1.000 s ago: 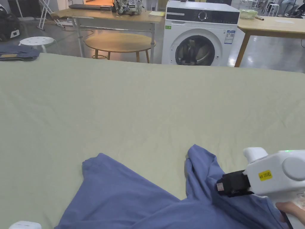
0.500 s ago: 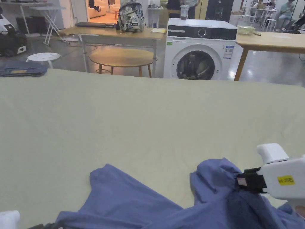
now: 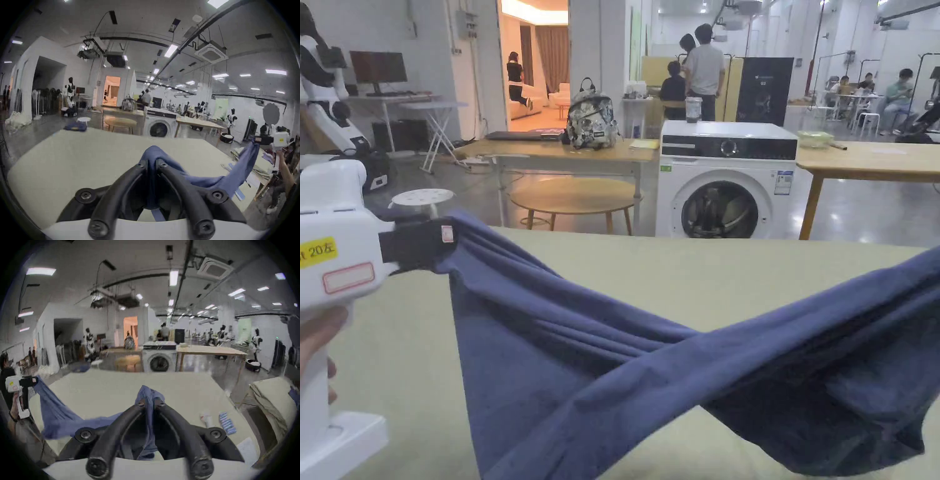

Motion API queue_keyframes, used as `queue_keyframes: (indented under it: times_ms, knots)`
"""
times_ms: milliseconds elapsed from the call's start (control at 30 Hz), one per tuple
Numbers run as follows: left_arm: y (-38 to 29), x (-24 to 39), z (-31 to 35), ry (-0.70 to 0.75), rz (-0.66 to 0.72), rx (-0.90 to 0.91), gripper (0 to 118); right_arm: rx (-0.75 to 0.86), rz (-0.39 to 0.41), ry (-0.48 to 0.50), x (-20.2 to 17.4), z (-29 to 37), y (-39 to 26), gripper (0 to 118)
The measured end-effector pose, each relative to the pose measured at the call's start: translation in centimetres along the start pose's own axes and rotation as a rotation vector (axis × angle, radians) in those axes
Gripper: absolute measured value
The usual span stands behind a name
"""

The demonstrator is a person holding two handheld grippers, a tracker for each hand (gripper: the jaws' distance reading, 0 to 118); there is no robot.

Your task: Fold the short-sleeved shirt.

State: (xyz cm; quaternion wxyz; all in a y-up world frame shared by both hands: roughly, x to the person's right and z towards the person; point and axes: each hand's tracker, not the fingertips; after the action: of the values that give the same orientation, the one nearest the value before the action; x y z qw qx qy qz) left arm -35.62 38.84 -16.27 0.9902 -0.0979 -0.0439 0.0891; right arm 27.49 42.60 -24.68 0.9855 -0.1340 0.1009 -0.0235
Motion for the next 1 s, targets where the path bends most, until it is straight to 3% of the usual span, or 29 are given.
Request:
queue_keyframes:
  times_ms: [167, 433, 533, 667, 767, 800, 900, 933, 1000]
  knots:
    - [5.2, -1.0, -1.9, 0.063, -0.063, 0.018, 2, 0.05, 0.002, -0.068, 0.5, -0.8, 3.3, 5]
    - [9.8, -3.3, -4.3, 0.153, -0.052, 0.068, 1, 0.109, -0.021, -0.113, 1.7, -4.5, 6.8, 5]
    - [11.2, -4.6, -6.3, 0.179, -0.004, 0.066, 1, 0.119, -0.022, -0.165, 1.3, -6.9, 8.0, 5]
    - [13.2, -5.6, -9.4, 0.199, 0.037, 0.074, 1, 0.13, -0.056, -0.159, 0.8, -10.0, 9.8, 5]
    - [15.0, -4.7, -11.4, 0.256, -0.107, 0.054, 1, 0.15, -0.032, -0.234, 1.5, -7.9, 8.8, 5]
    - [15.6, -4.5, -11.9, 0.266, -0.119, 0.069, 0, 0.105, -0.118, -0.349, 0.8, -10.5, 11.1, 5]
    - [16.8, -4.6, -13.3, 0.26, -0.086, 0.062, 0, 0.115, -0.099, -0.349, 1.8, -11.1, 11.7, 5]
    - [17.0, -4.6, -13.5, 0.262, -0.088, 0.073, 0, 0.187, 0.021, -0.136, 0.1, -16.5, 16.5, 5]
    - [17.6, -4.9, -14.2, 0.265, -0.084, 0.1, 0, 0.176, -0.002, -0.168, 0.4, -19.1, 18.5, 5]
